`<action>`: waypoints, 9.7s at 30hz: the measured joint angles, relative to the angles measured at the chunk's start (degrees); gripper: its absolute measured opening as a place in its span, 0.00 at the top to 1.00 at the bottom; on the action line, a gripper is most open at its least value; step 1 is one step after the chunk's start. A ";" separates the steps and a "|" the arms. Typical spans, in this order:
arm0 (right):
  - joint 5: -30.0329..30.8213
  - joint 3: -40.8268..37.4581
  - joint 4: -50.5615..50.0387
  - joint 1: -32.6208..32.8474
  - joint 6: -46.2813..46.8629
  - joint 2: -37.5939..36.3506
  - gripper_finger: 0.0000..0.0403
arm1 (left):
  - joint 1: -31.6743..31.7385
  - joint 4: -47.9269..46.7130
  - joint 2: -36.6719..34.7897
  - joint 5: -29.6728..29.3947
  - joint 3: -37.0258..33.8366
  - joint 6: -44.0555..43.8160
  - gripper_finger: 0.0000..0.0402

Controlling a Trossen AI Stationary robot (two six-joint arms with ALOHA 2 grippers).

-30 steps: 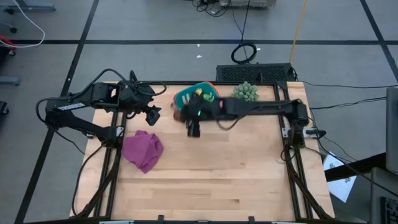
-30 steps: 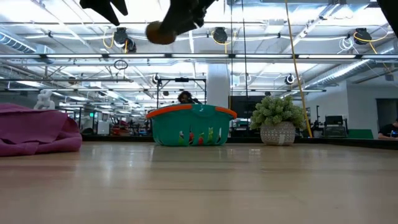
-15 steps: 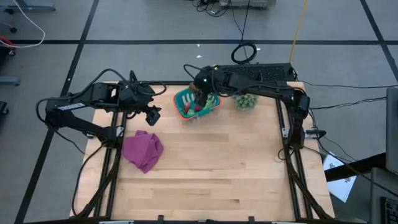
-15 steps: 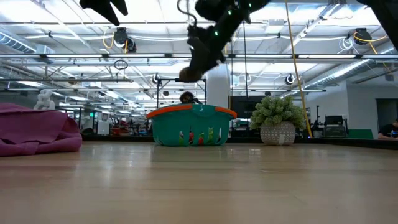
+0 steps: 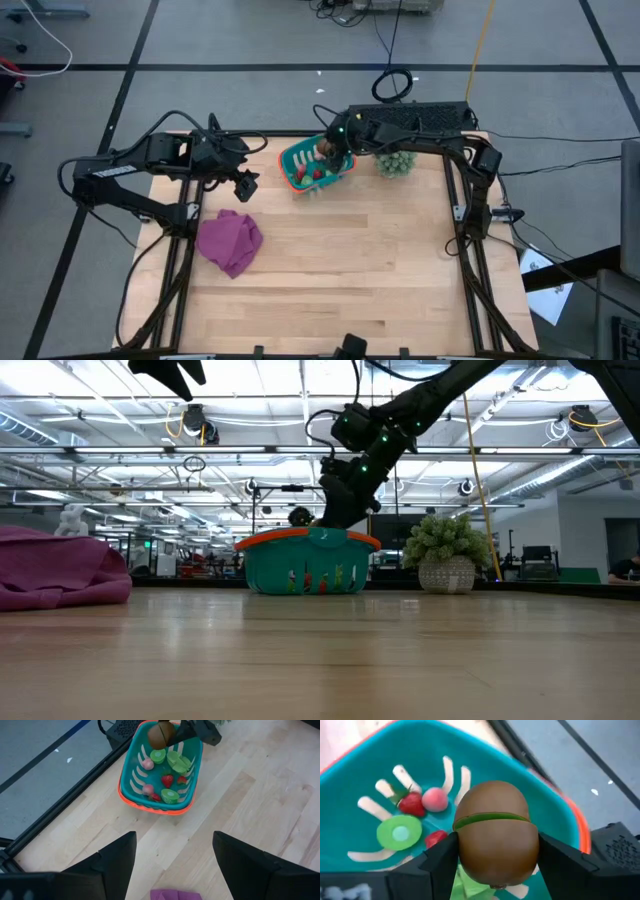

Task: Pick and placing Produce into tupperware
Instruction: Put the kiwi into the blue basket, then return to Home Position

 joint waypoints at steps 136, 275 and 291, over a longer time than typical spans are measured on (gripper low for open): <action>-8.84 -58.85 17.53 25.34 -1.77 -90.55 0.34 | -23.78 61.14 -35.90 -15.04 -62.82 3.78 0.33; -32.88 -82.94 56.78 0.28 8.75 -85.88 0.34 | -8.22 95.19 -39.45 -0.02 -82.16 9.04 0.33; -32.86 -82.94 56.78 0.29 8.75 -85.88 0.34 | -8.22 95.19 -39.45 -0.02 -82.16 9.05 0.33</action>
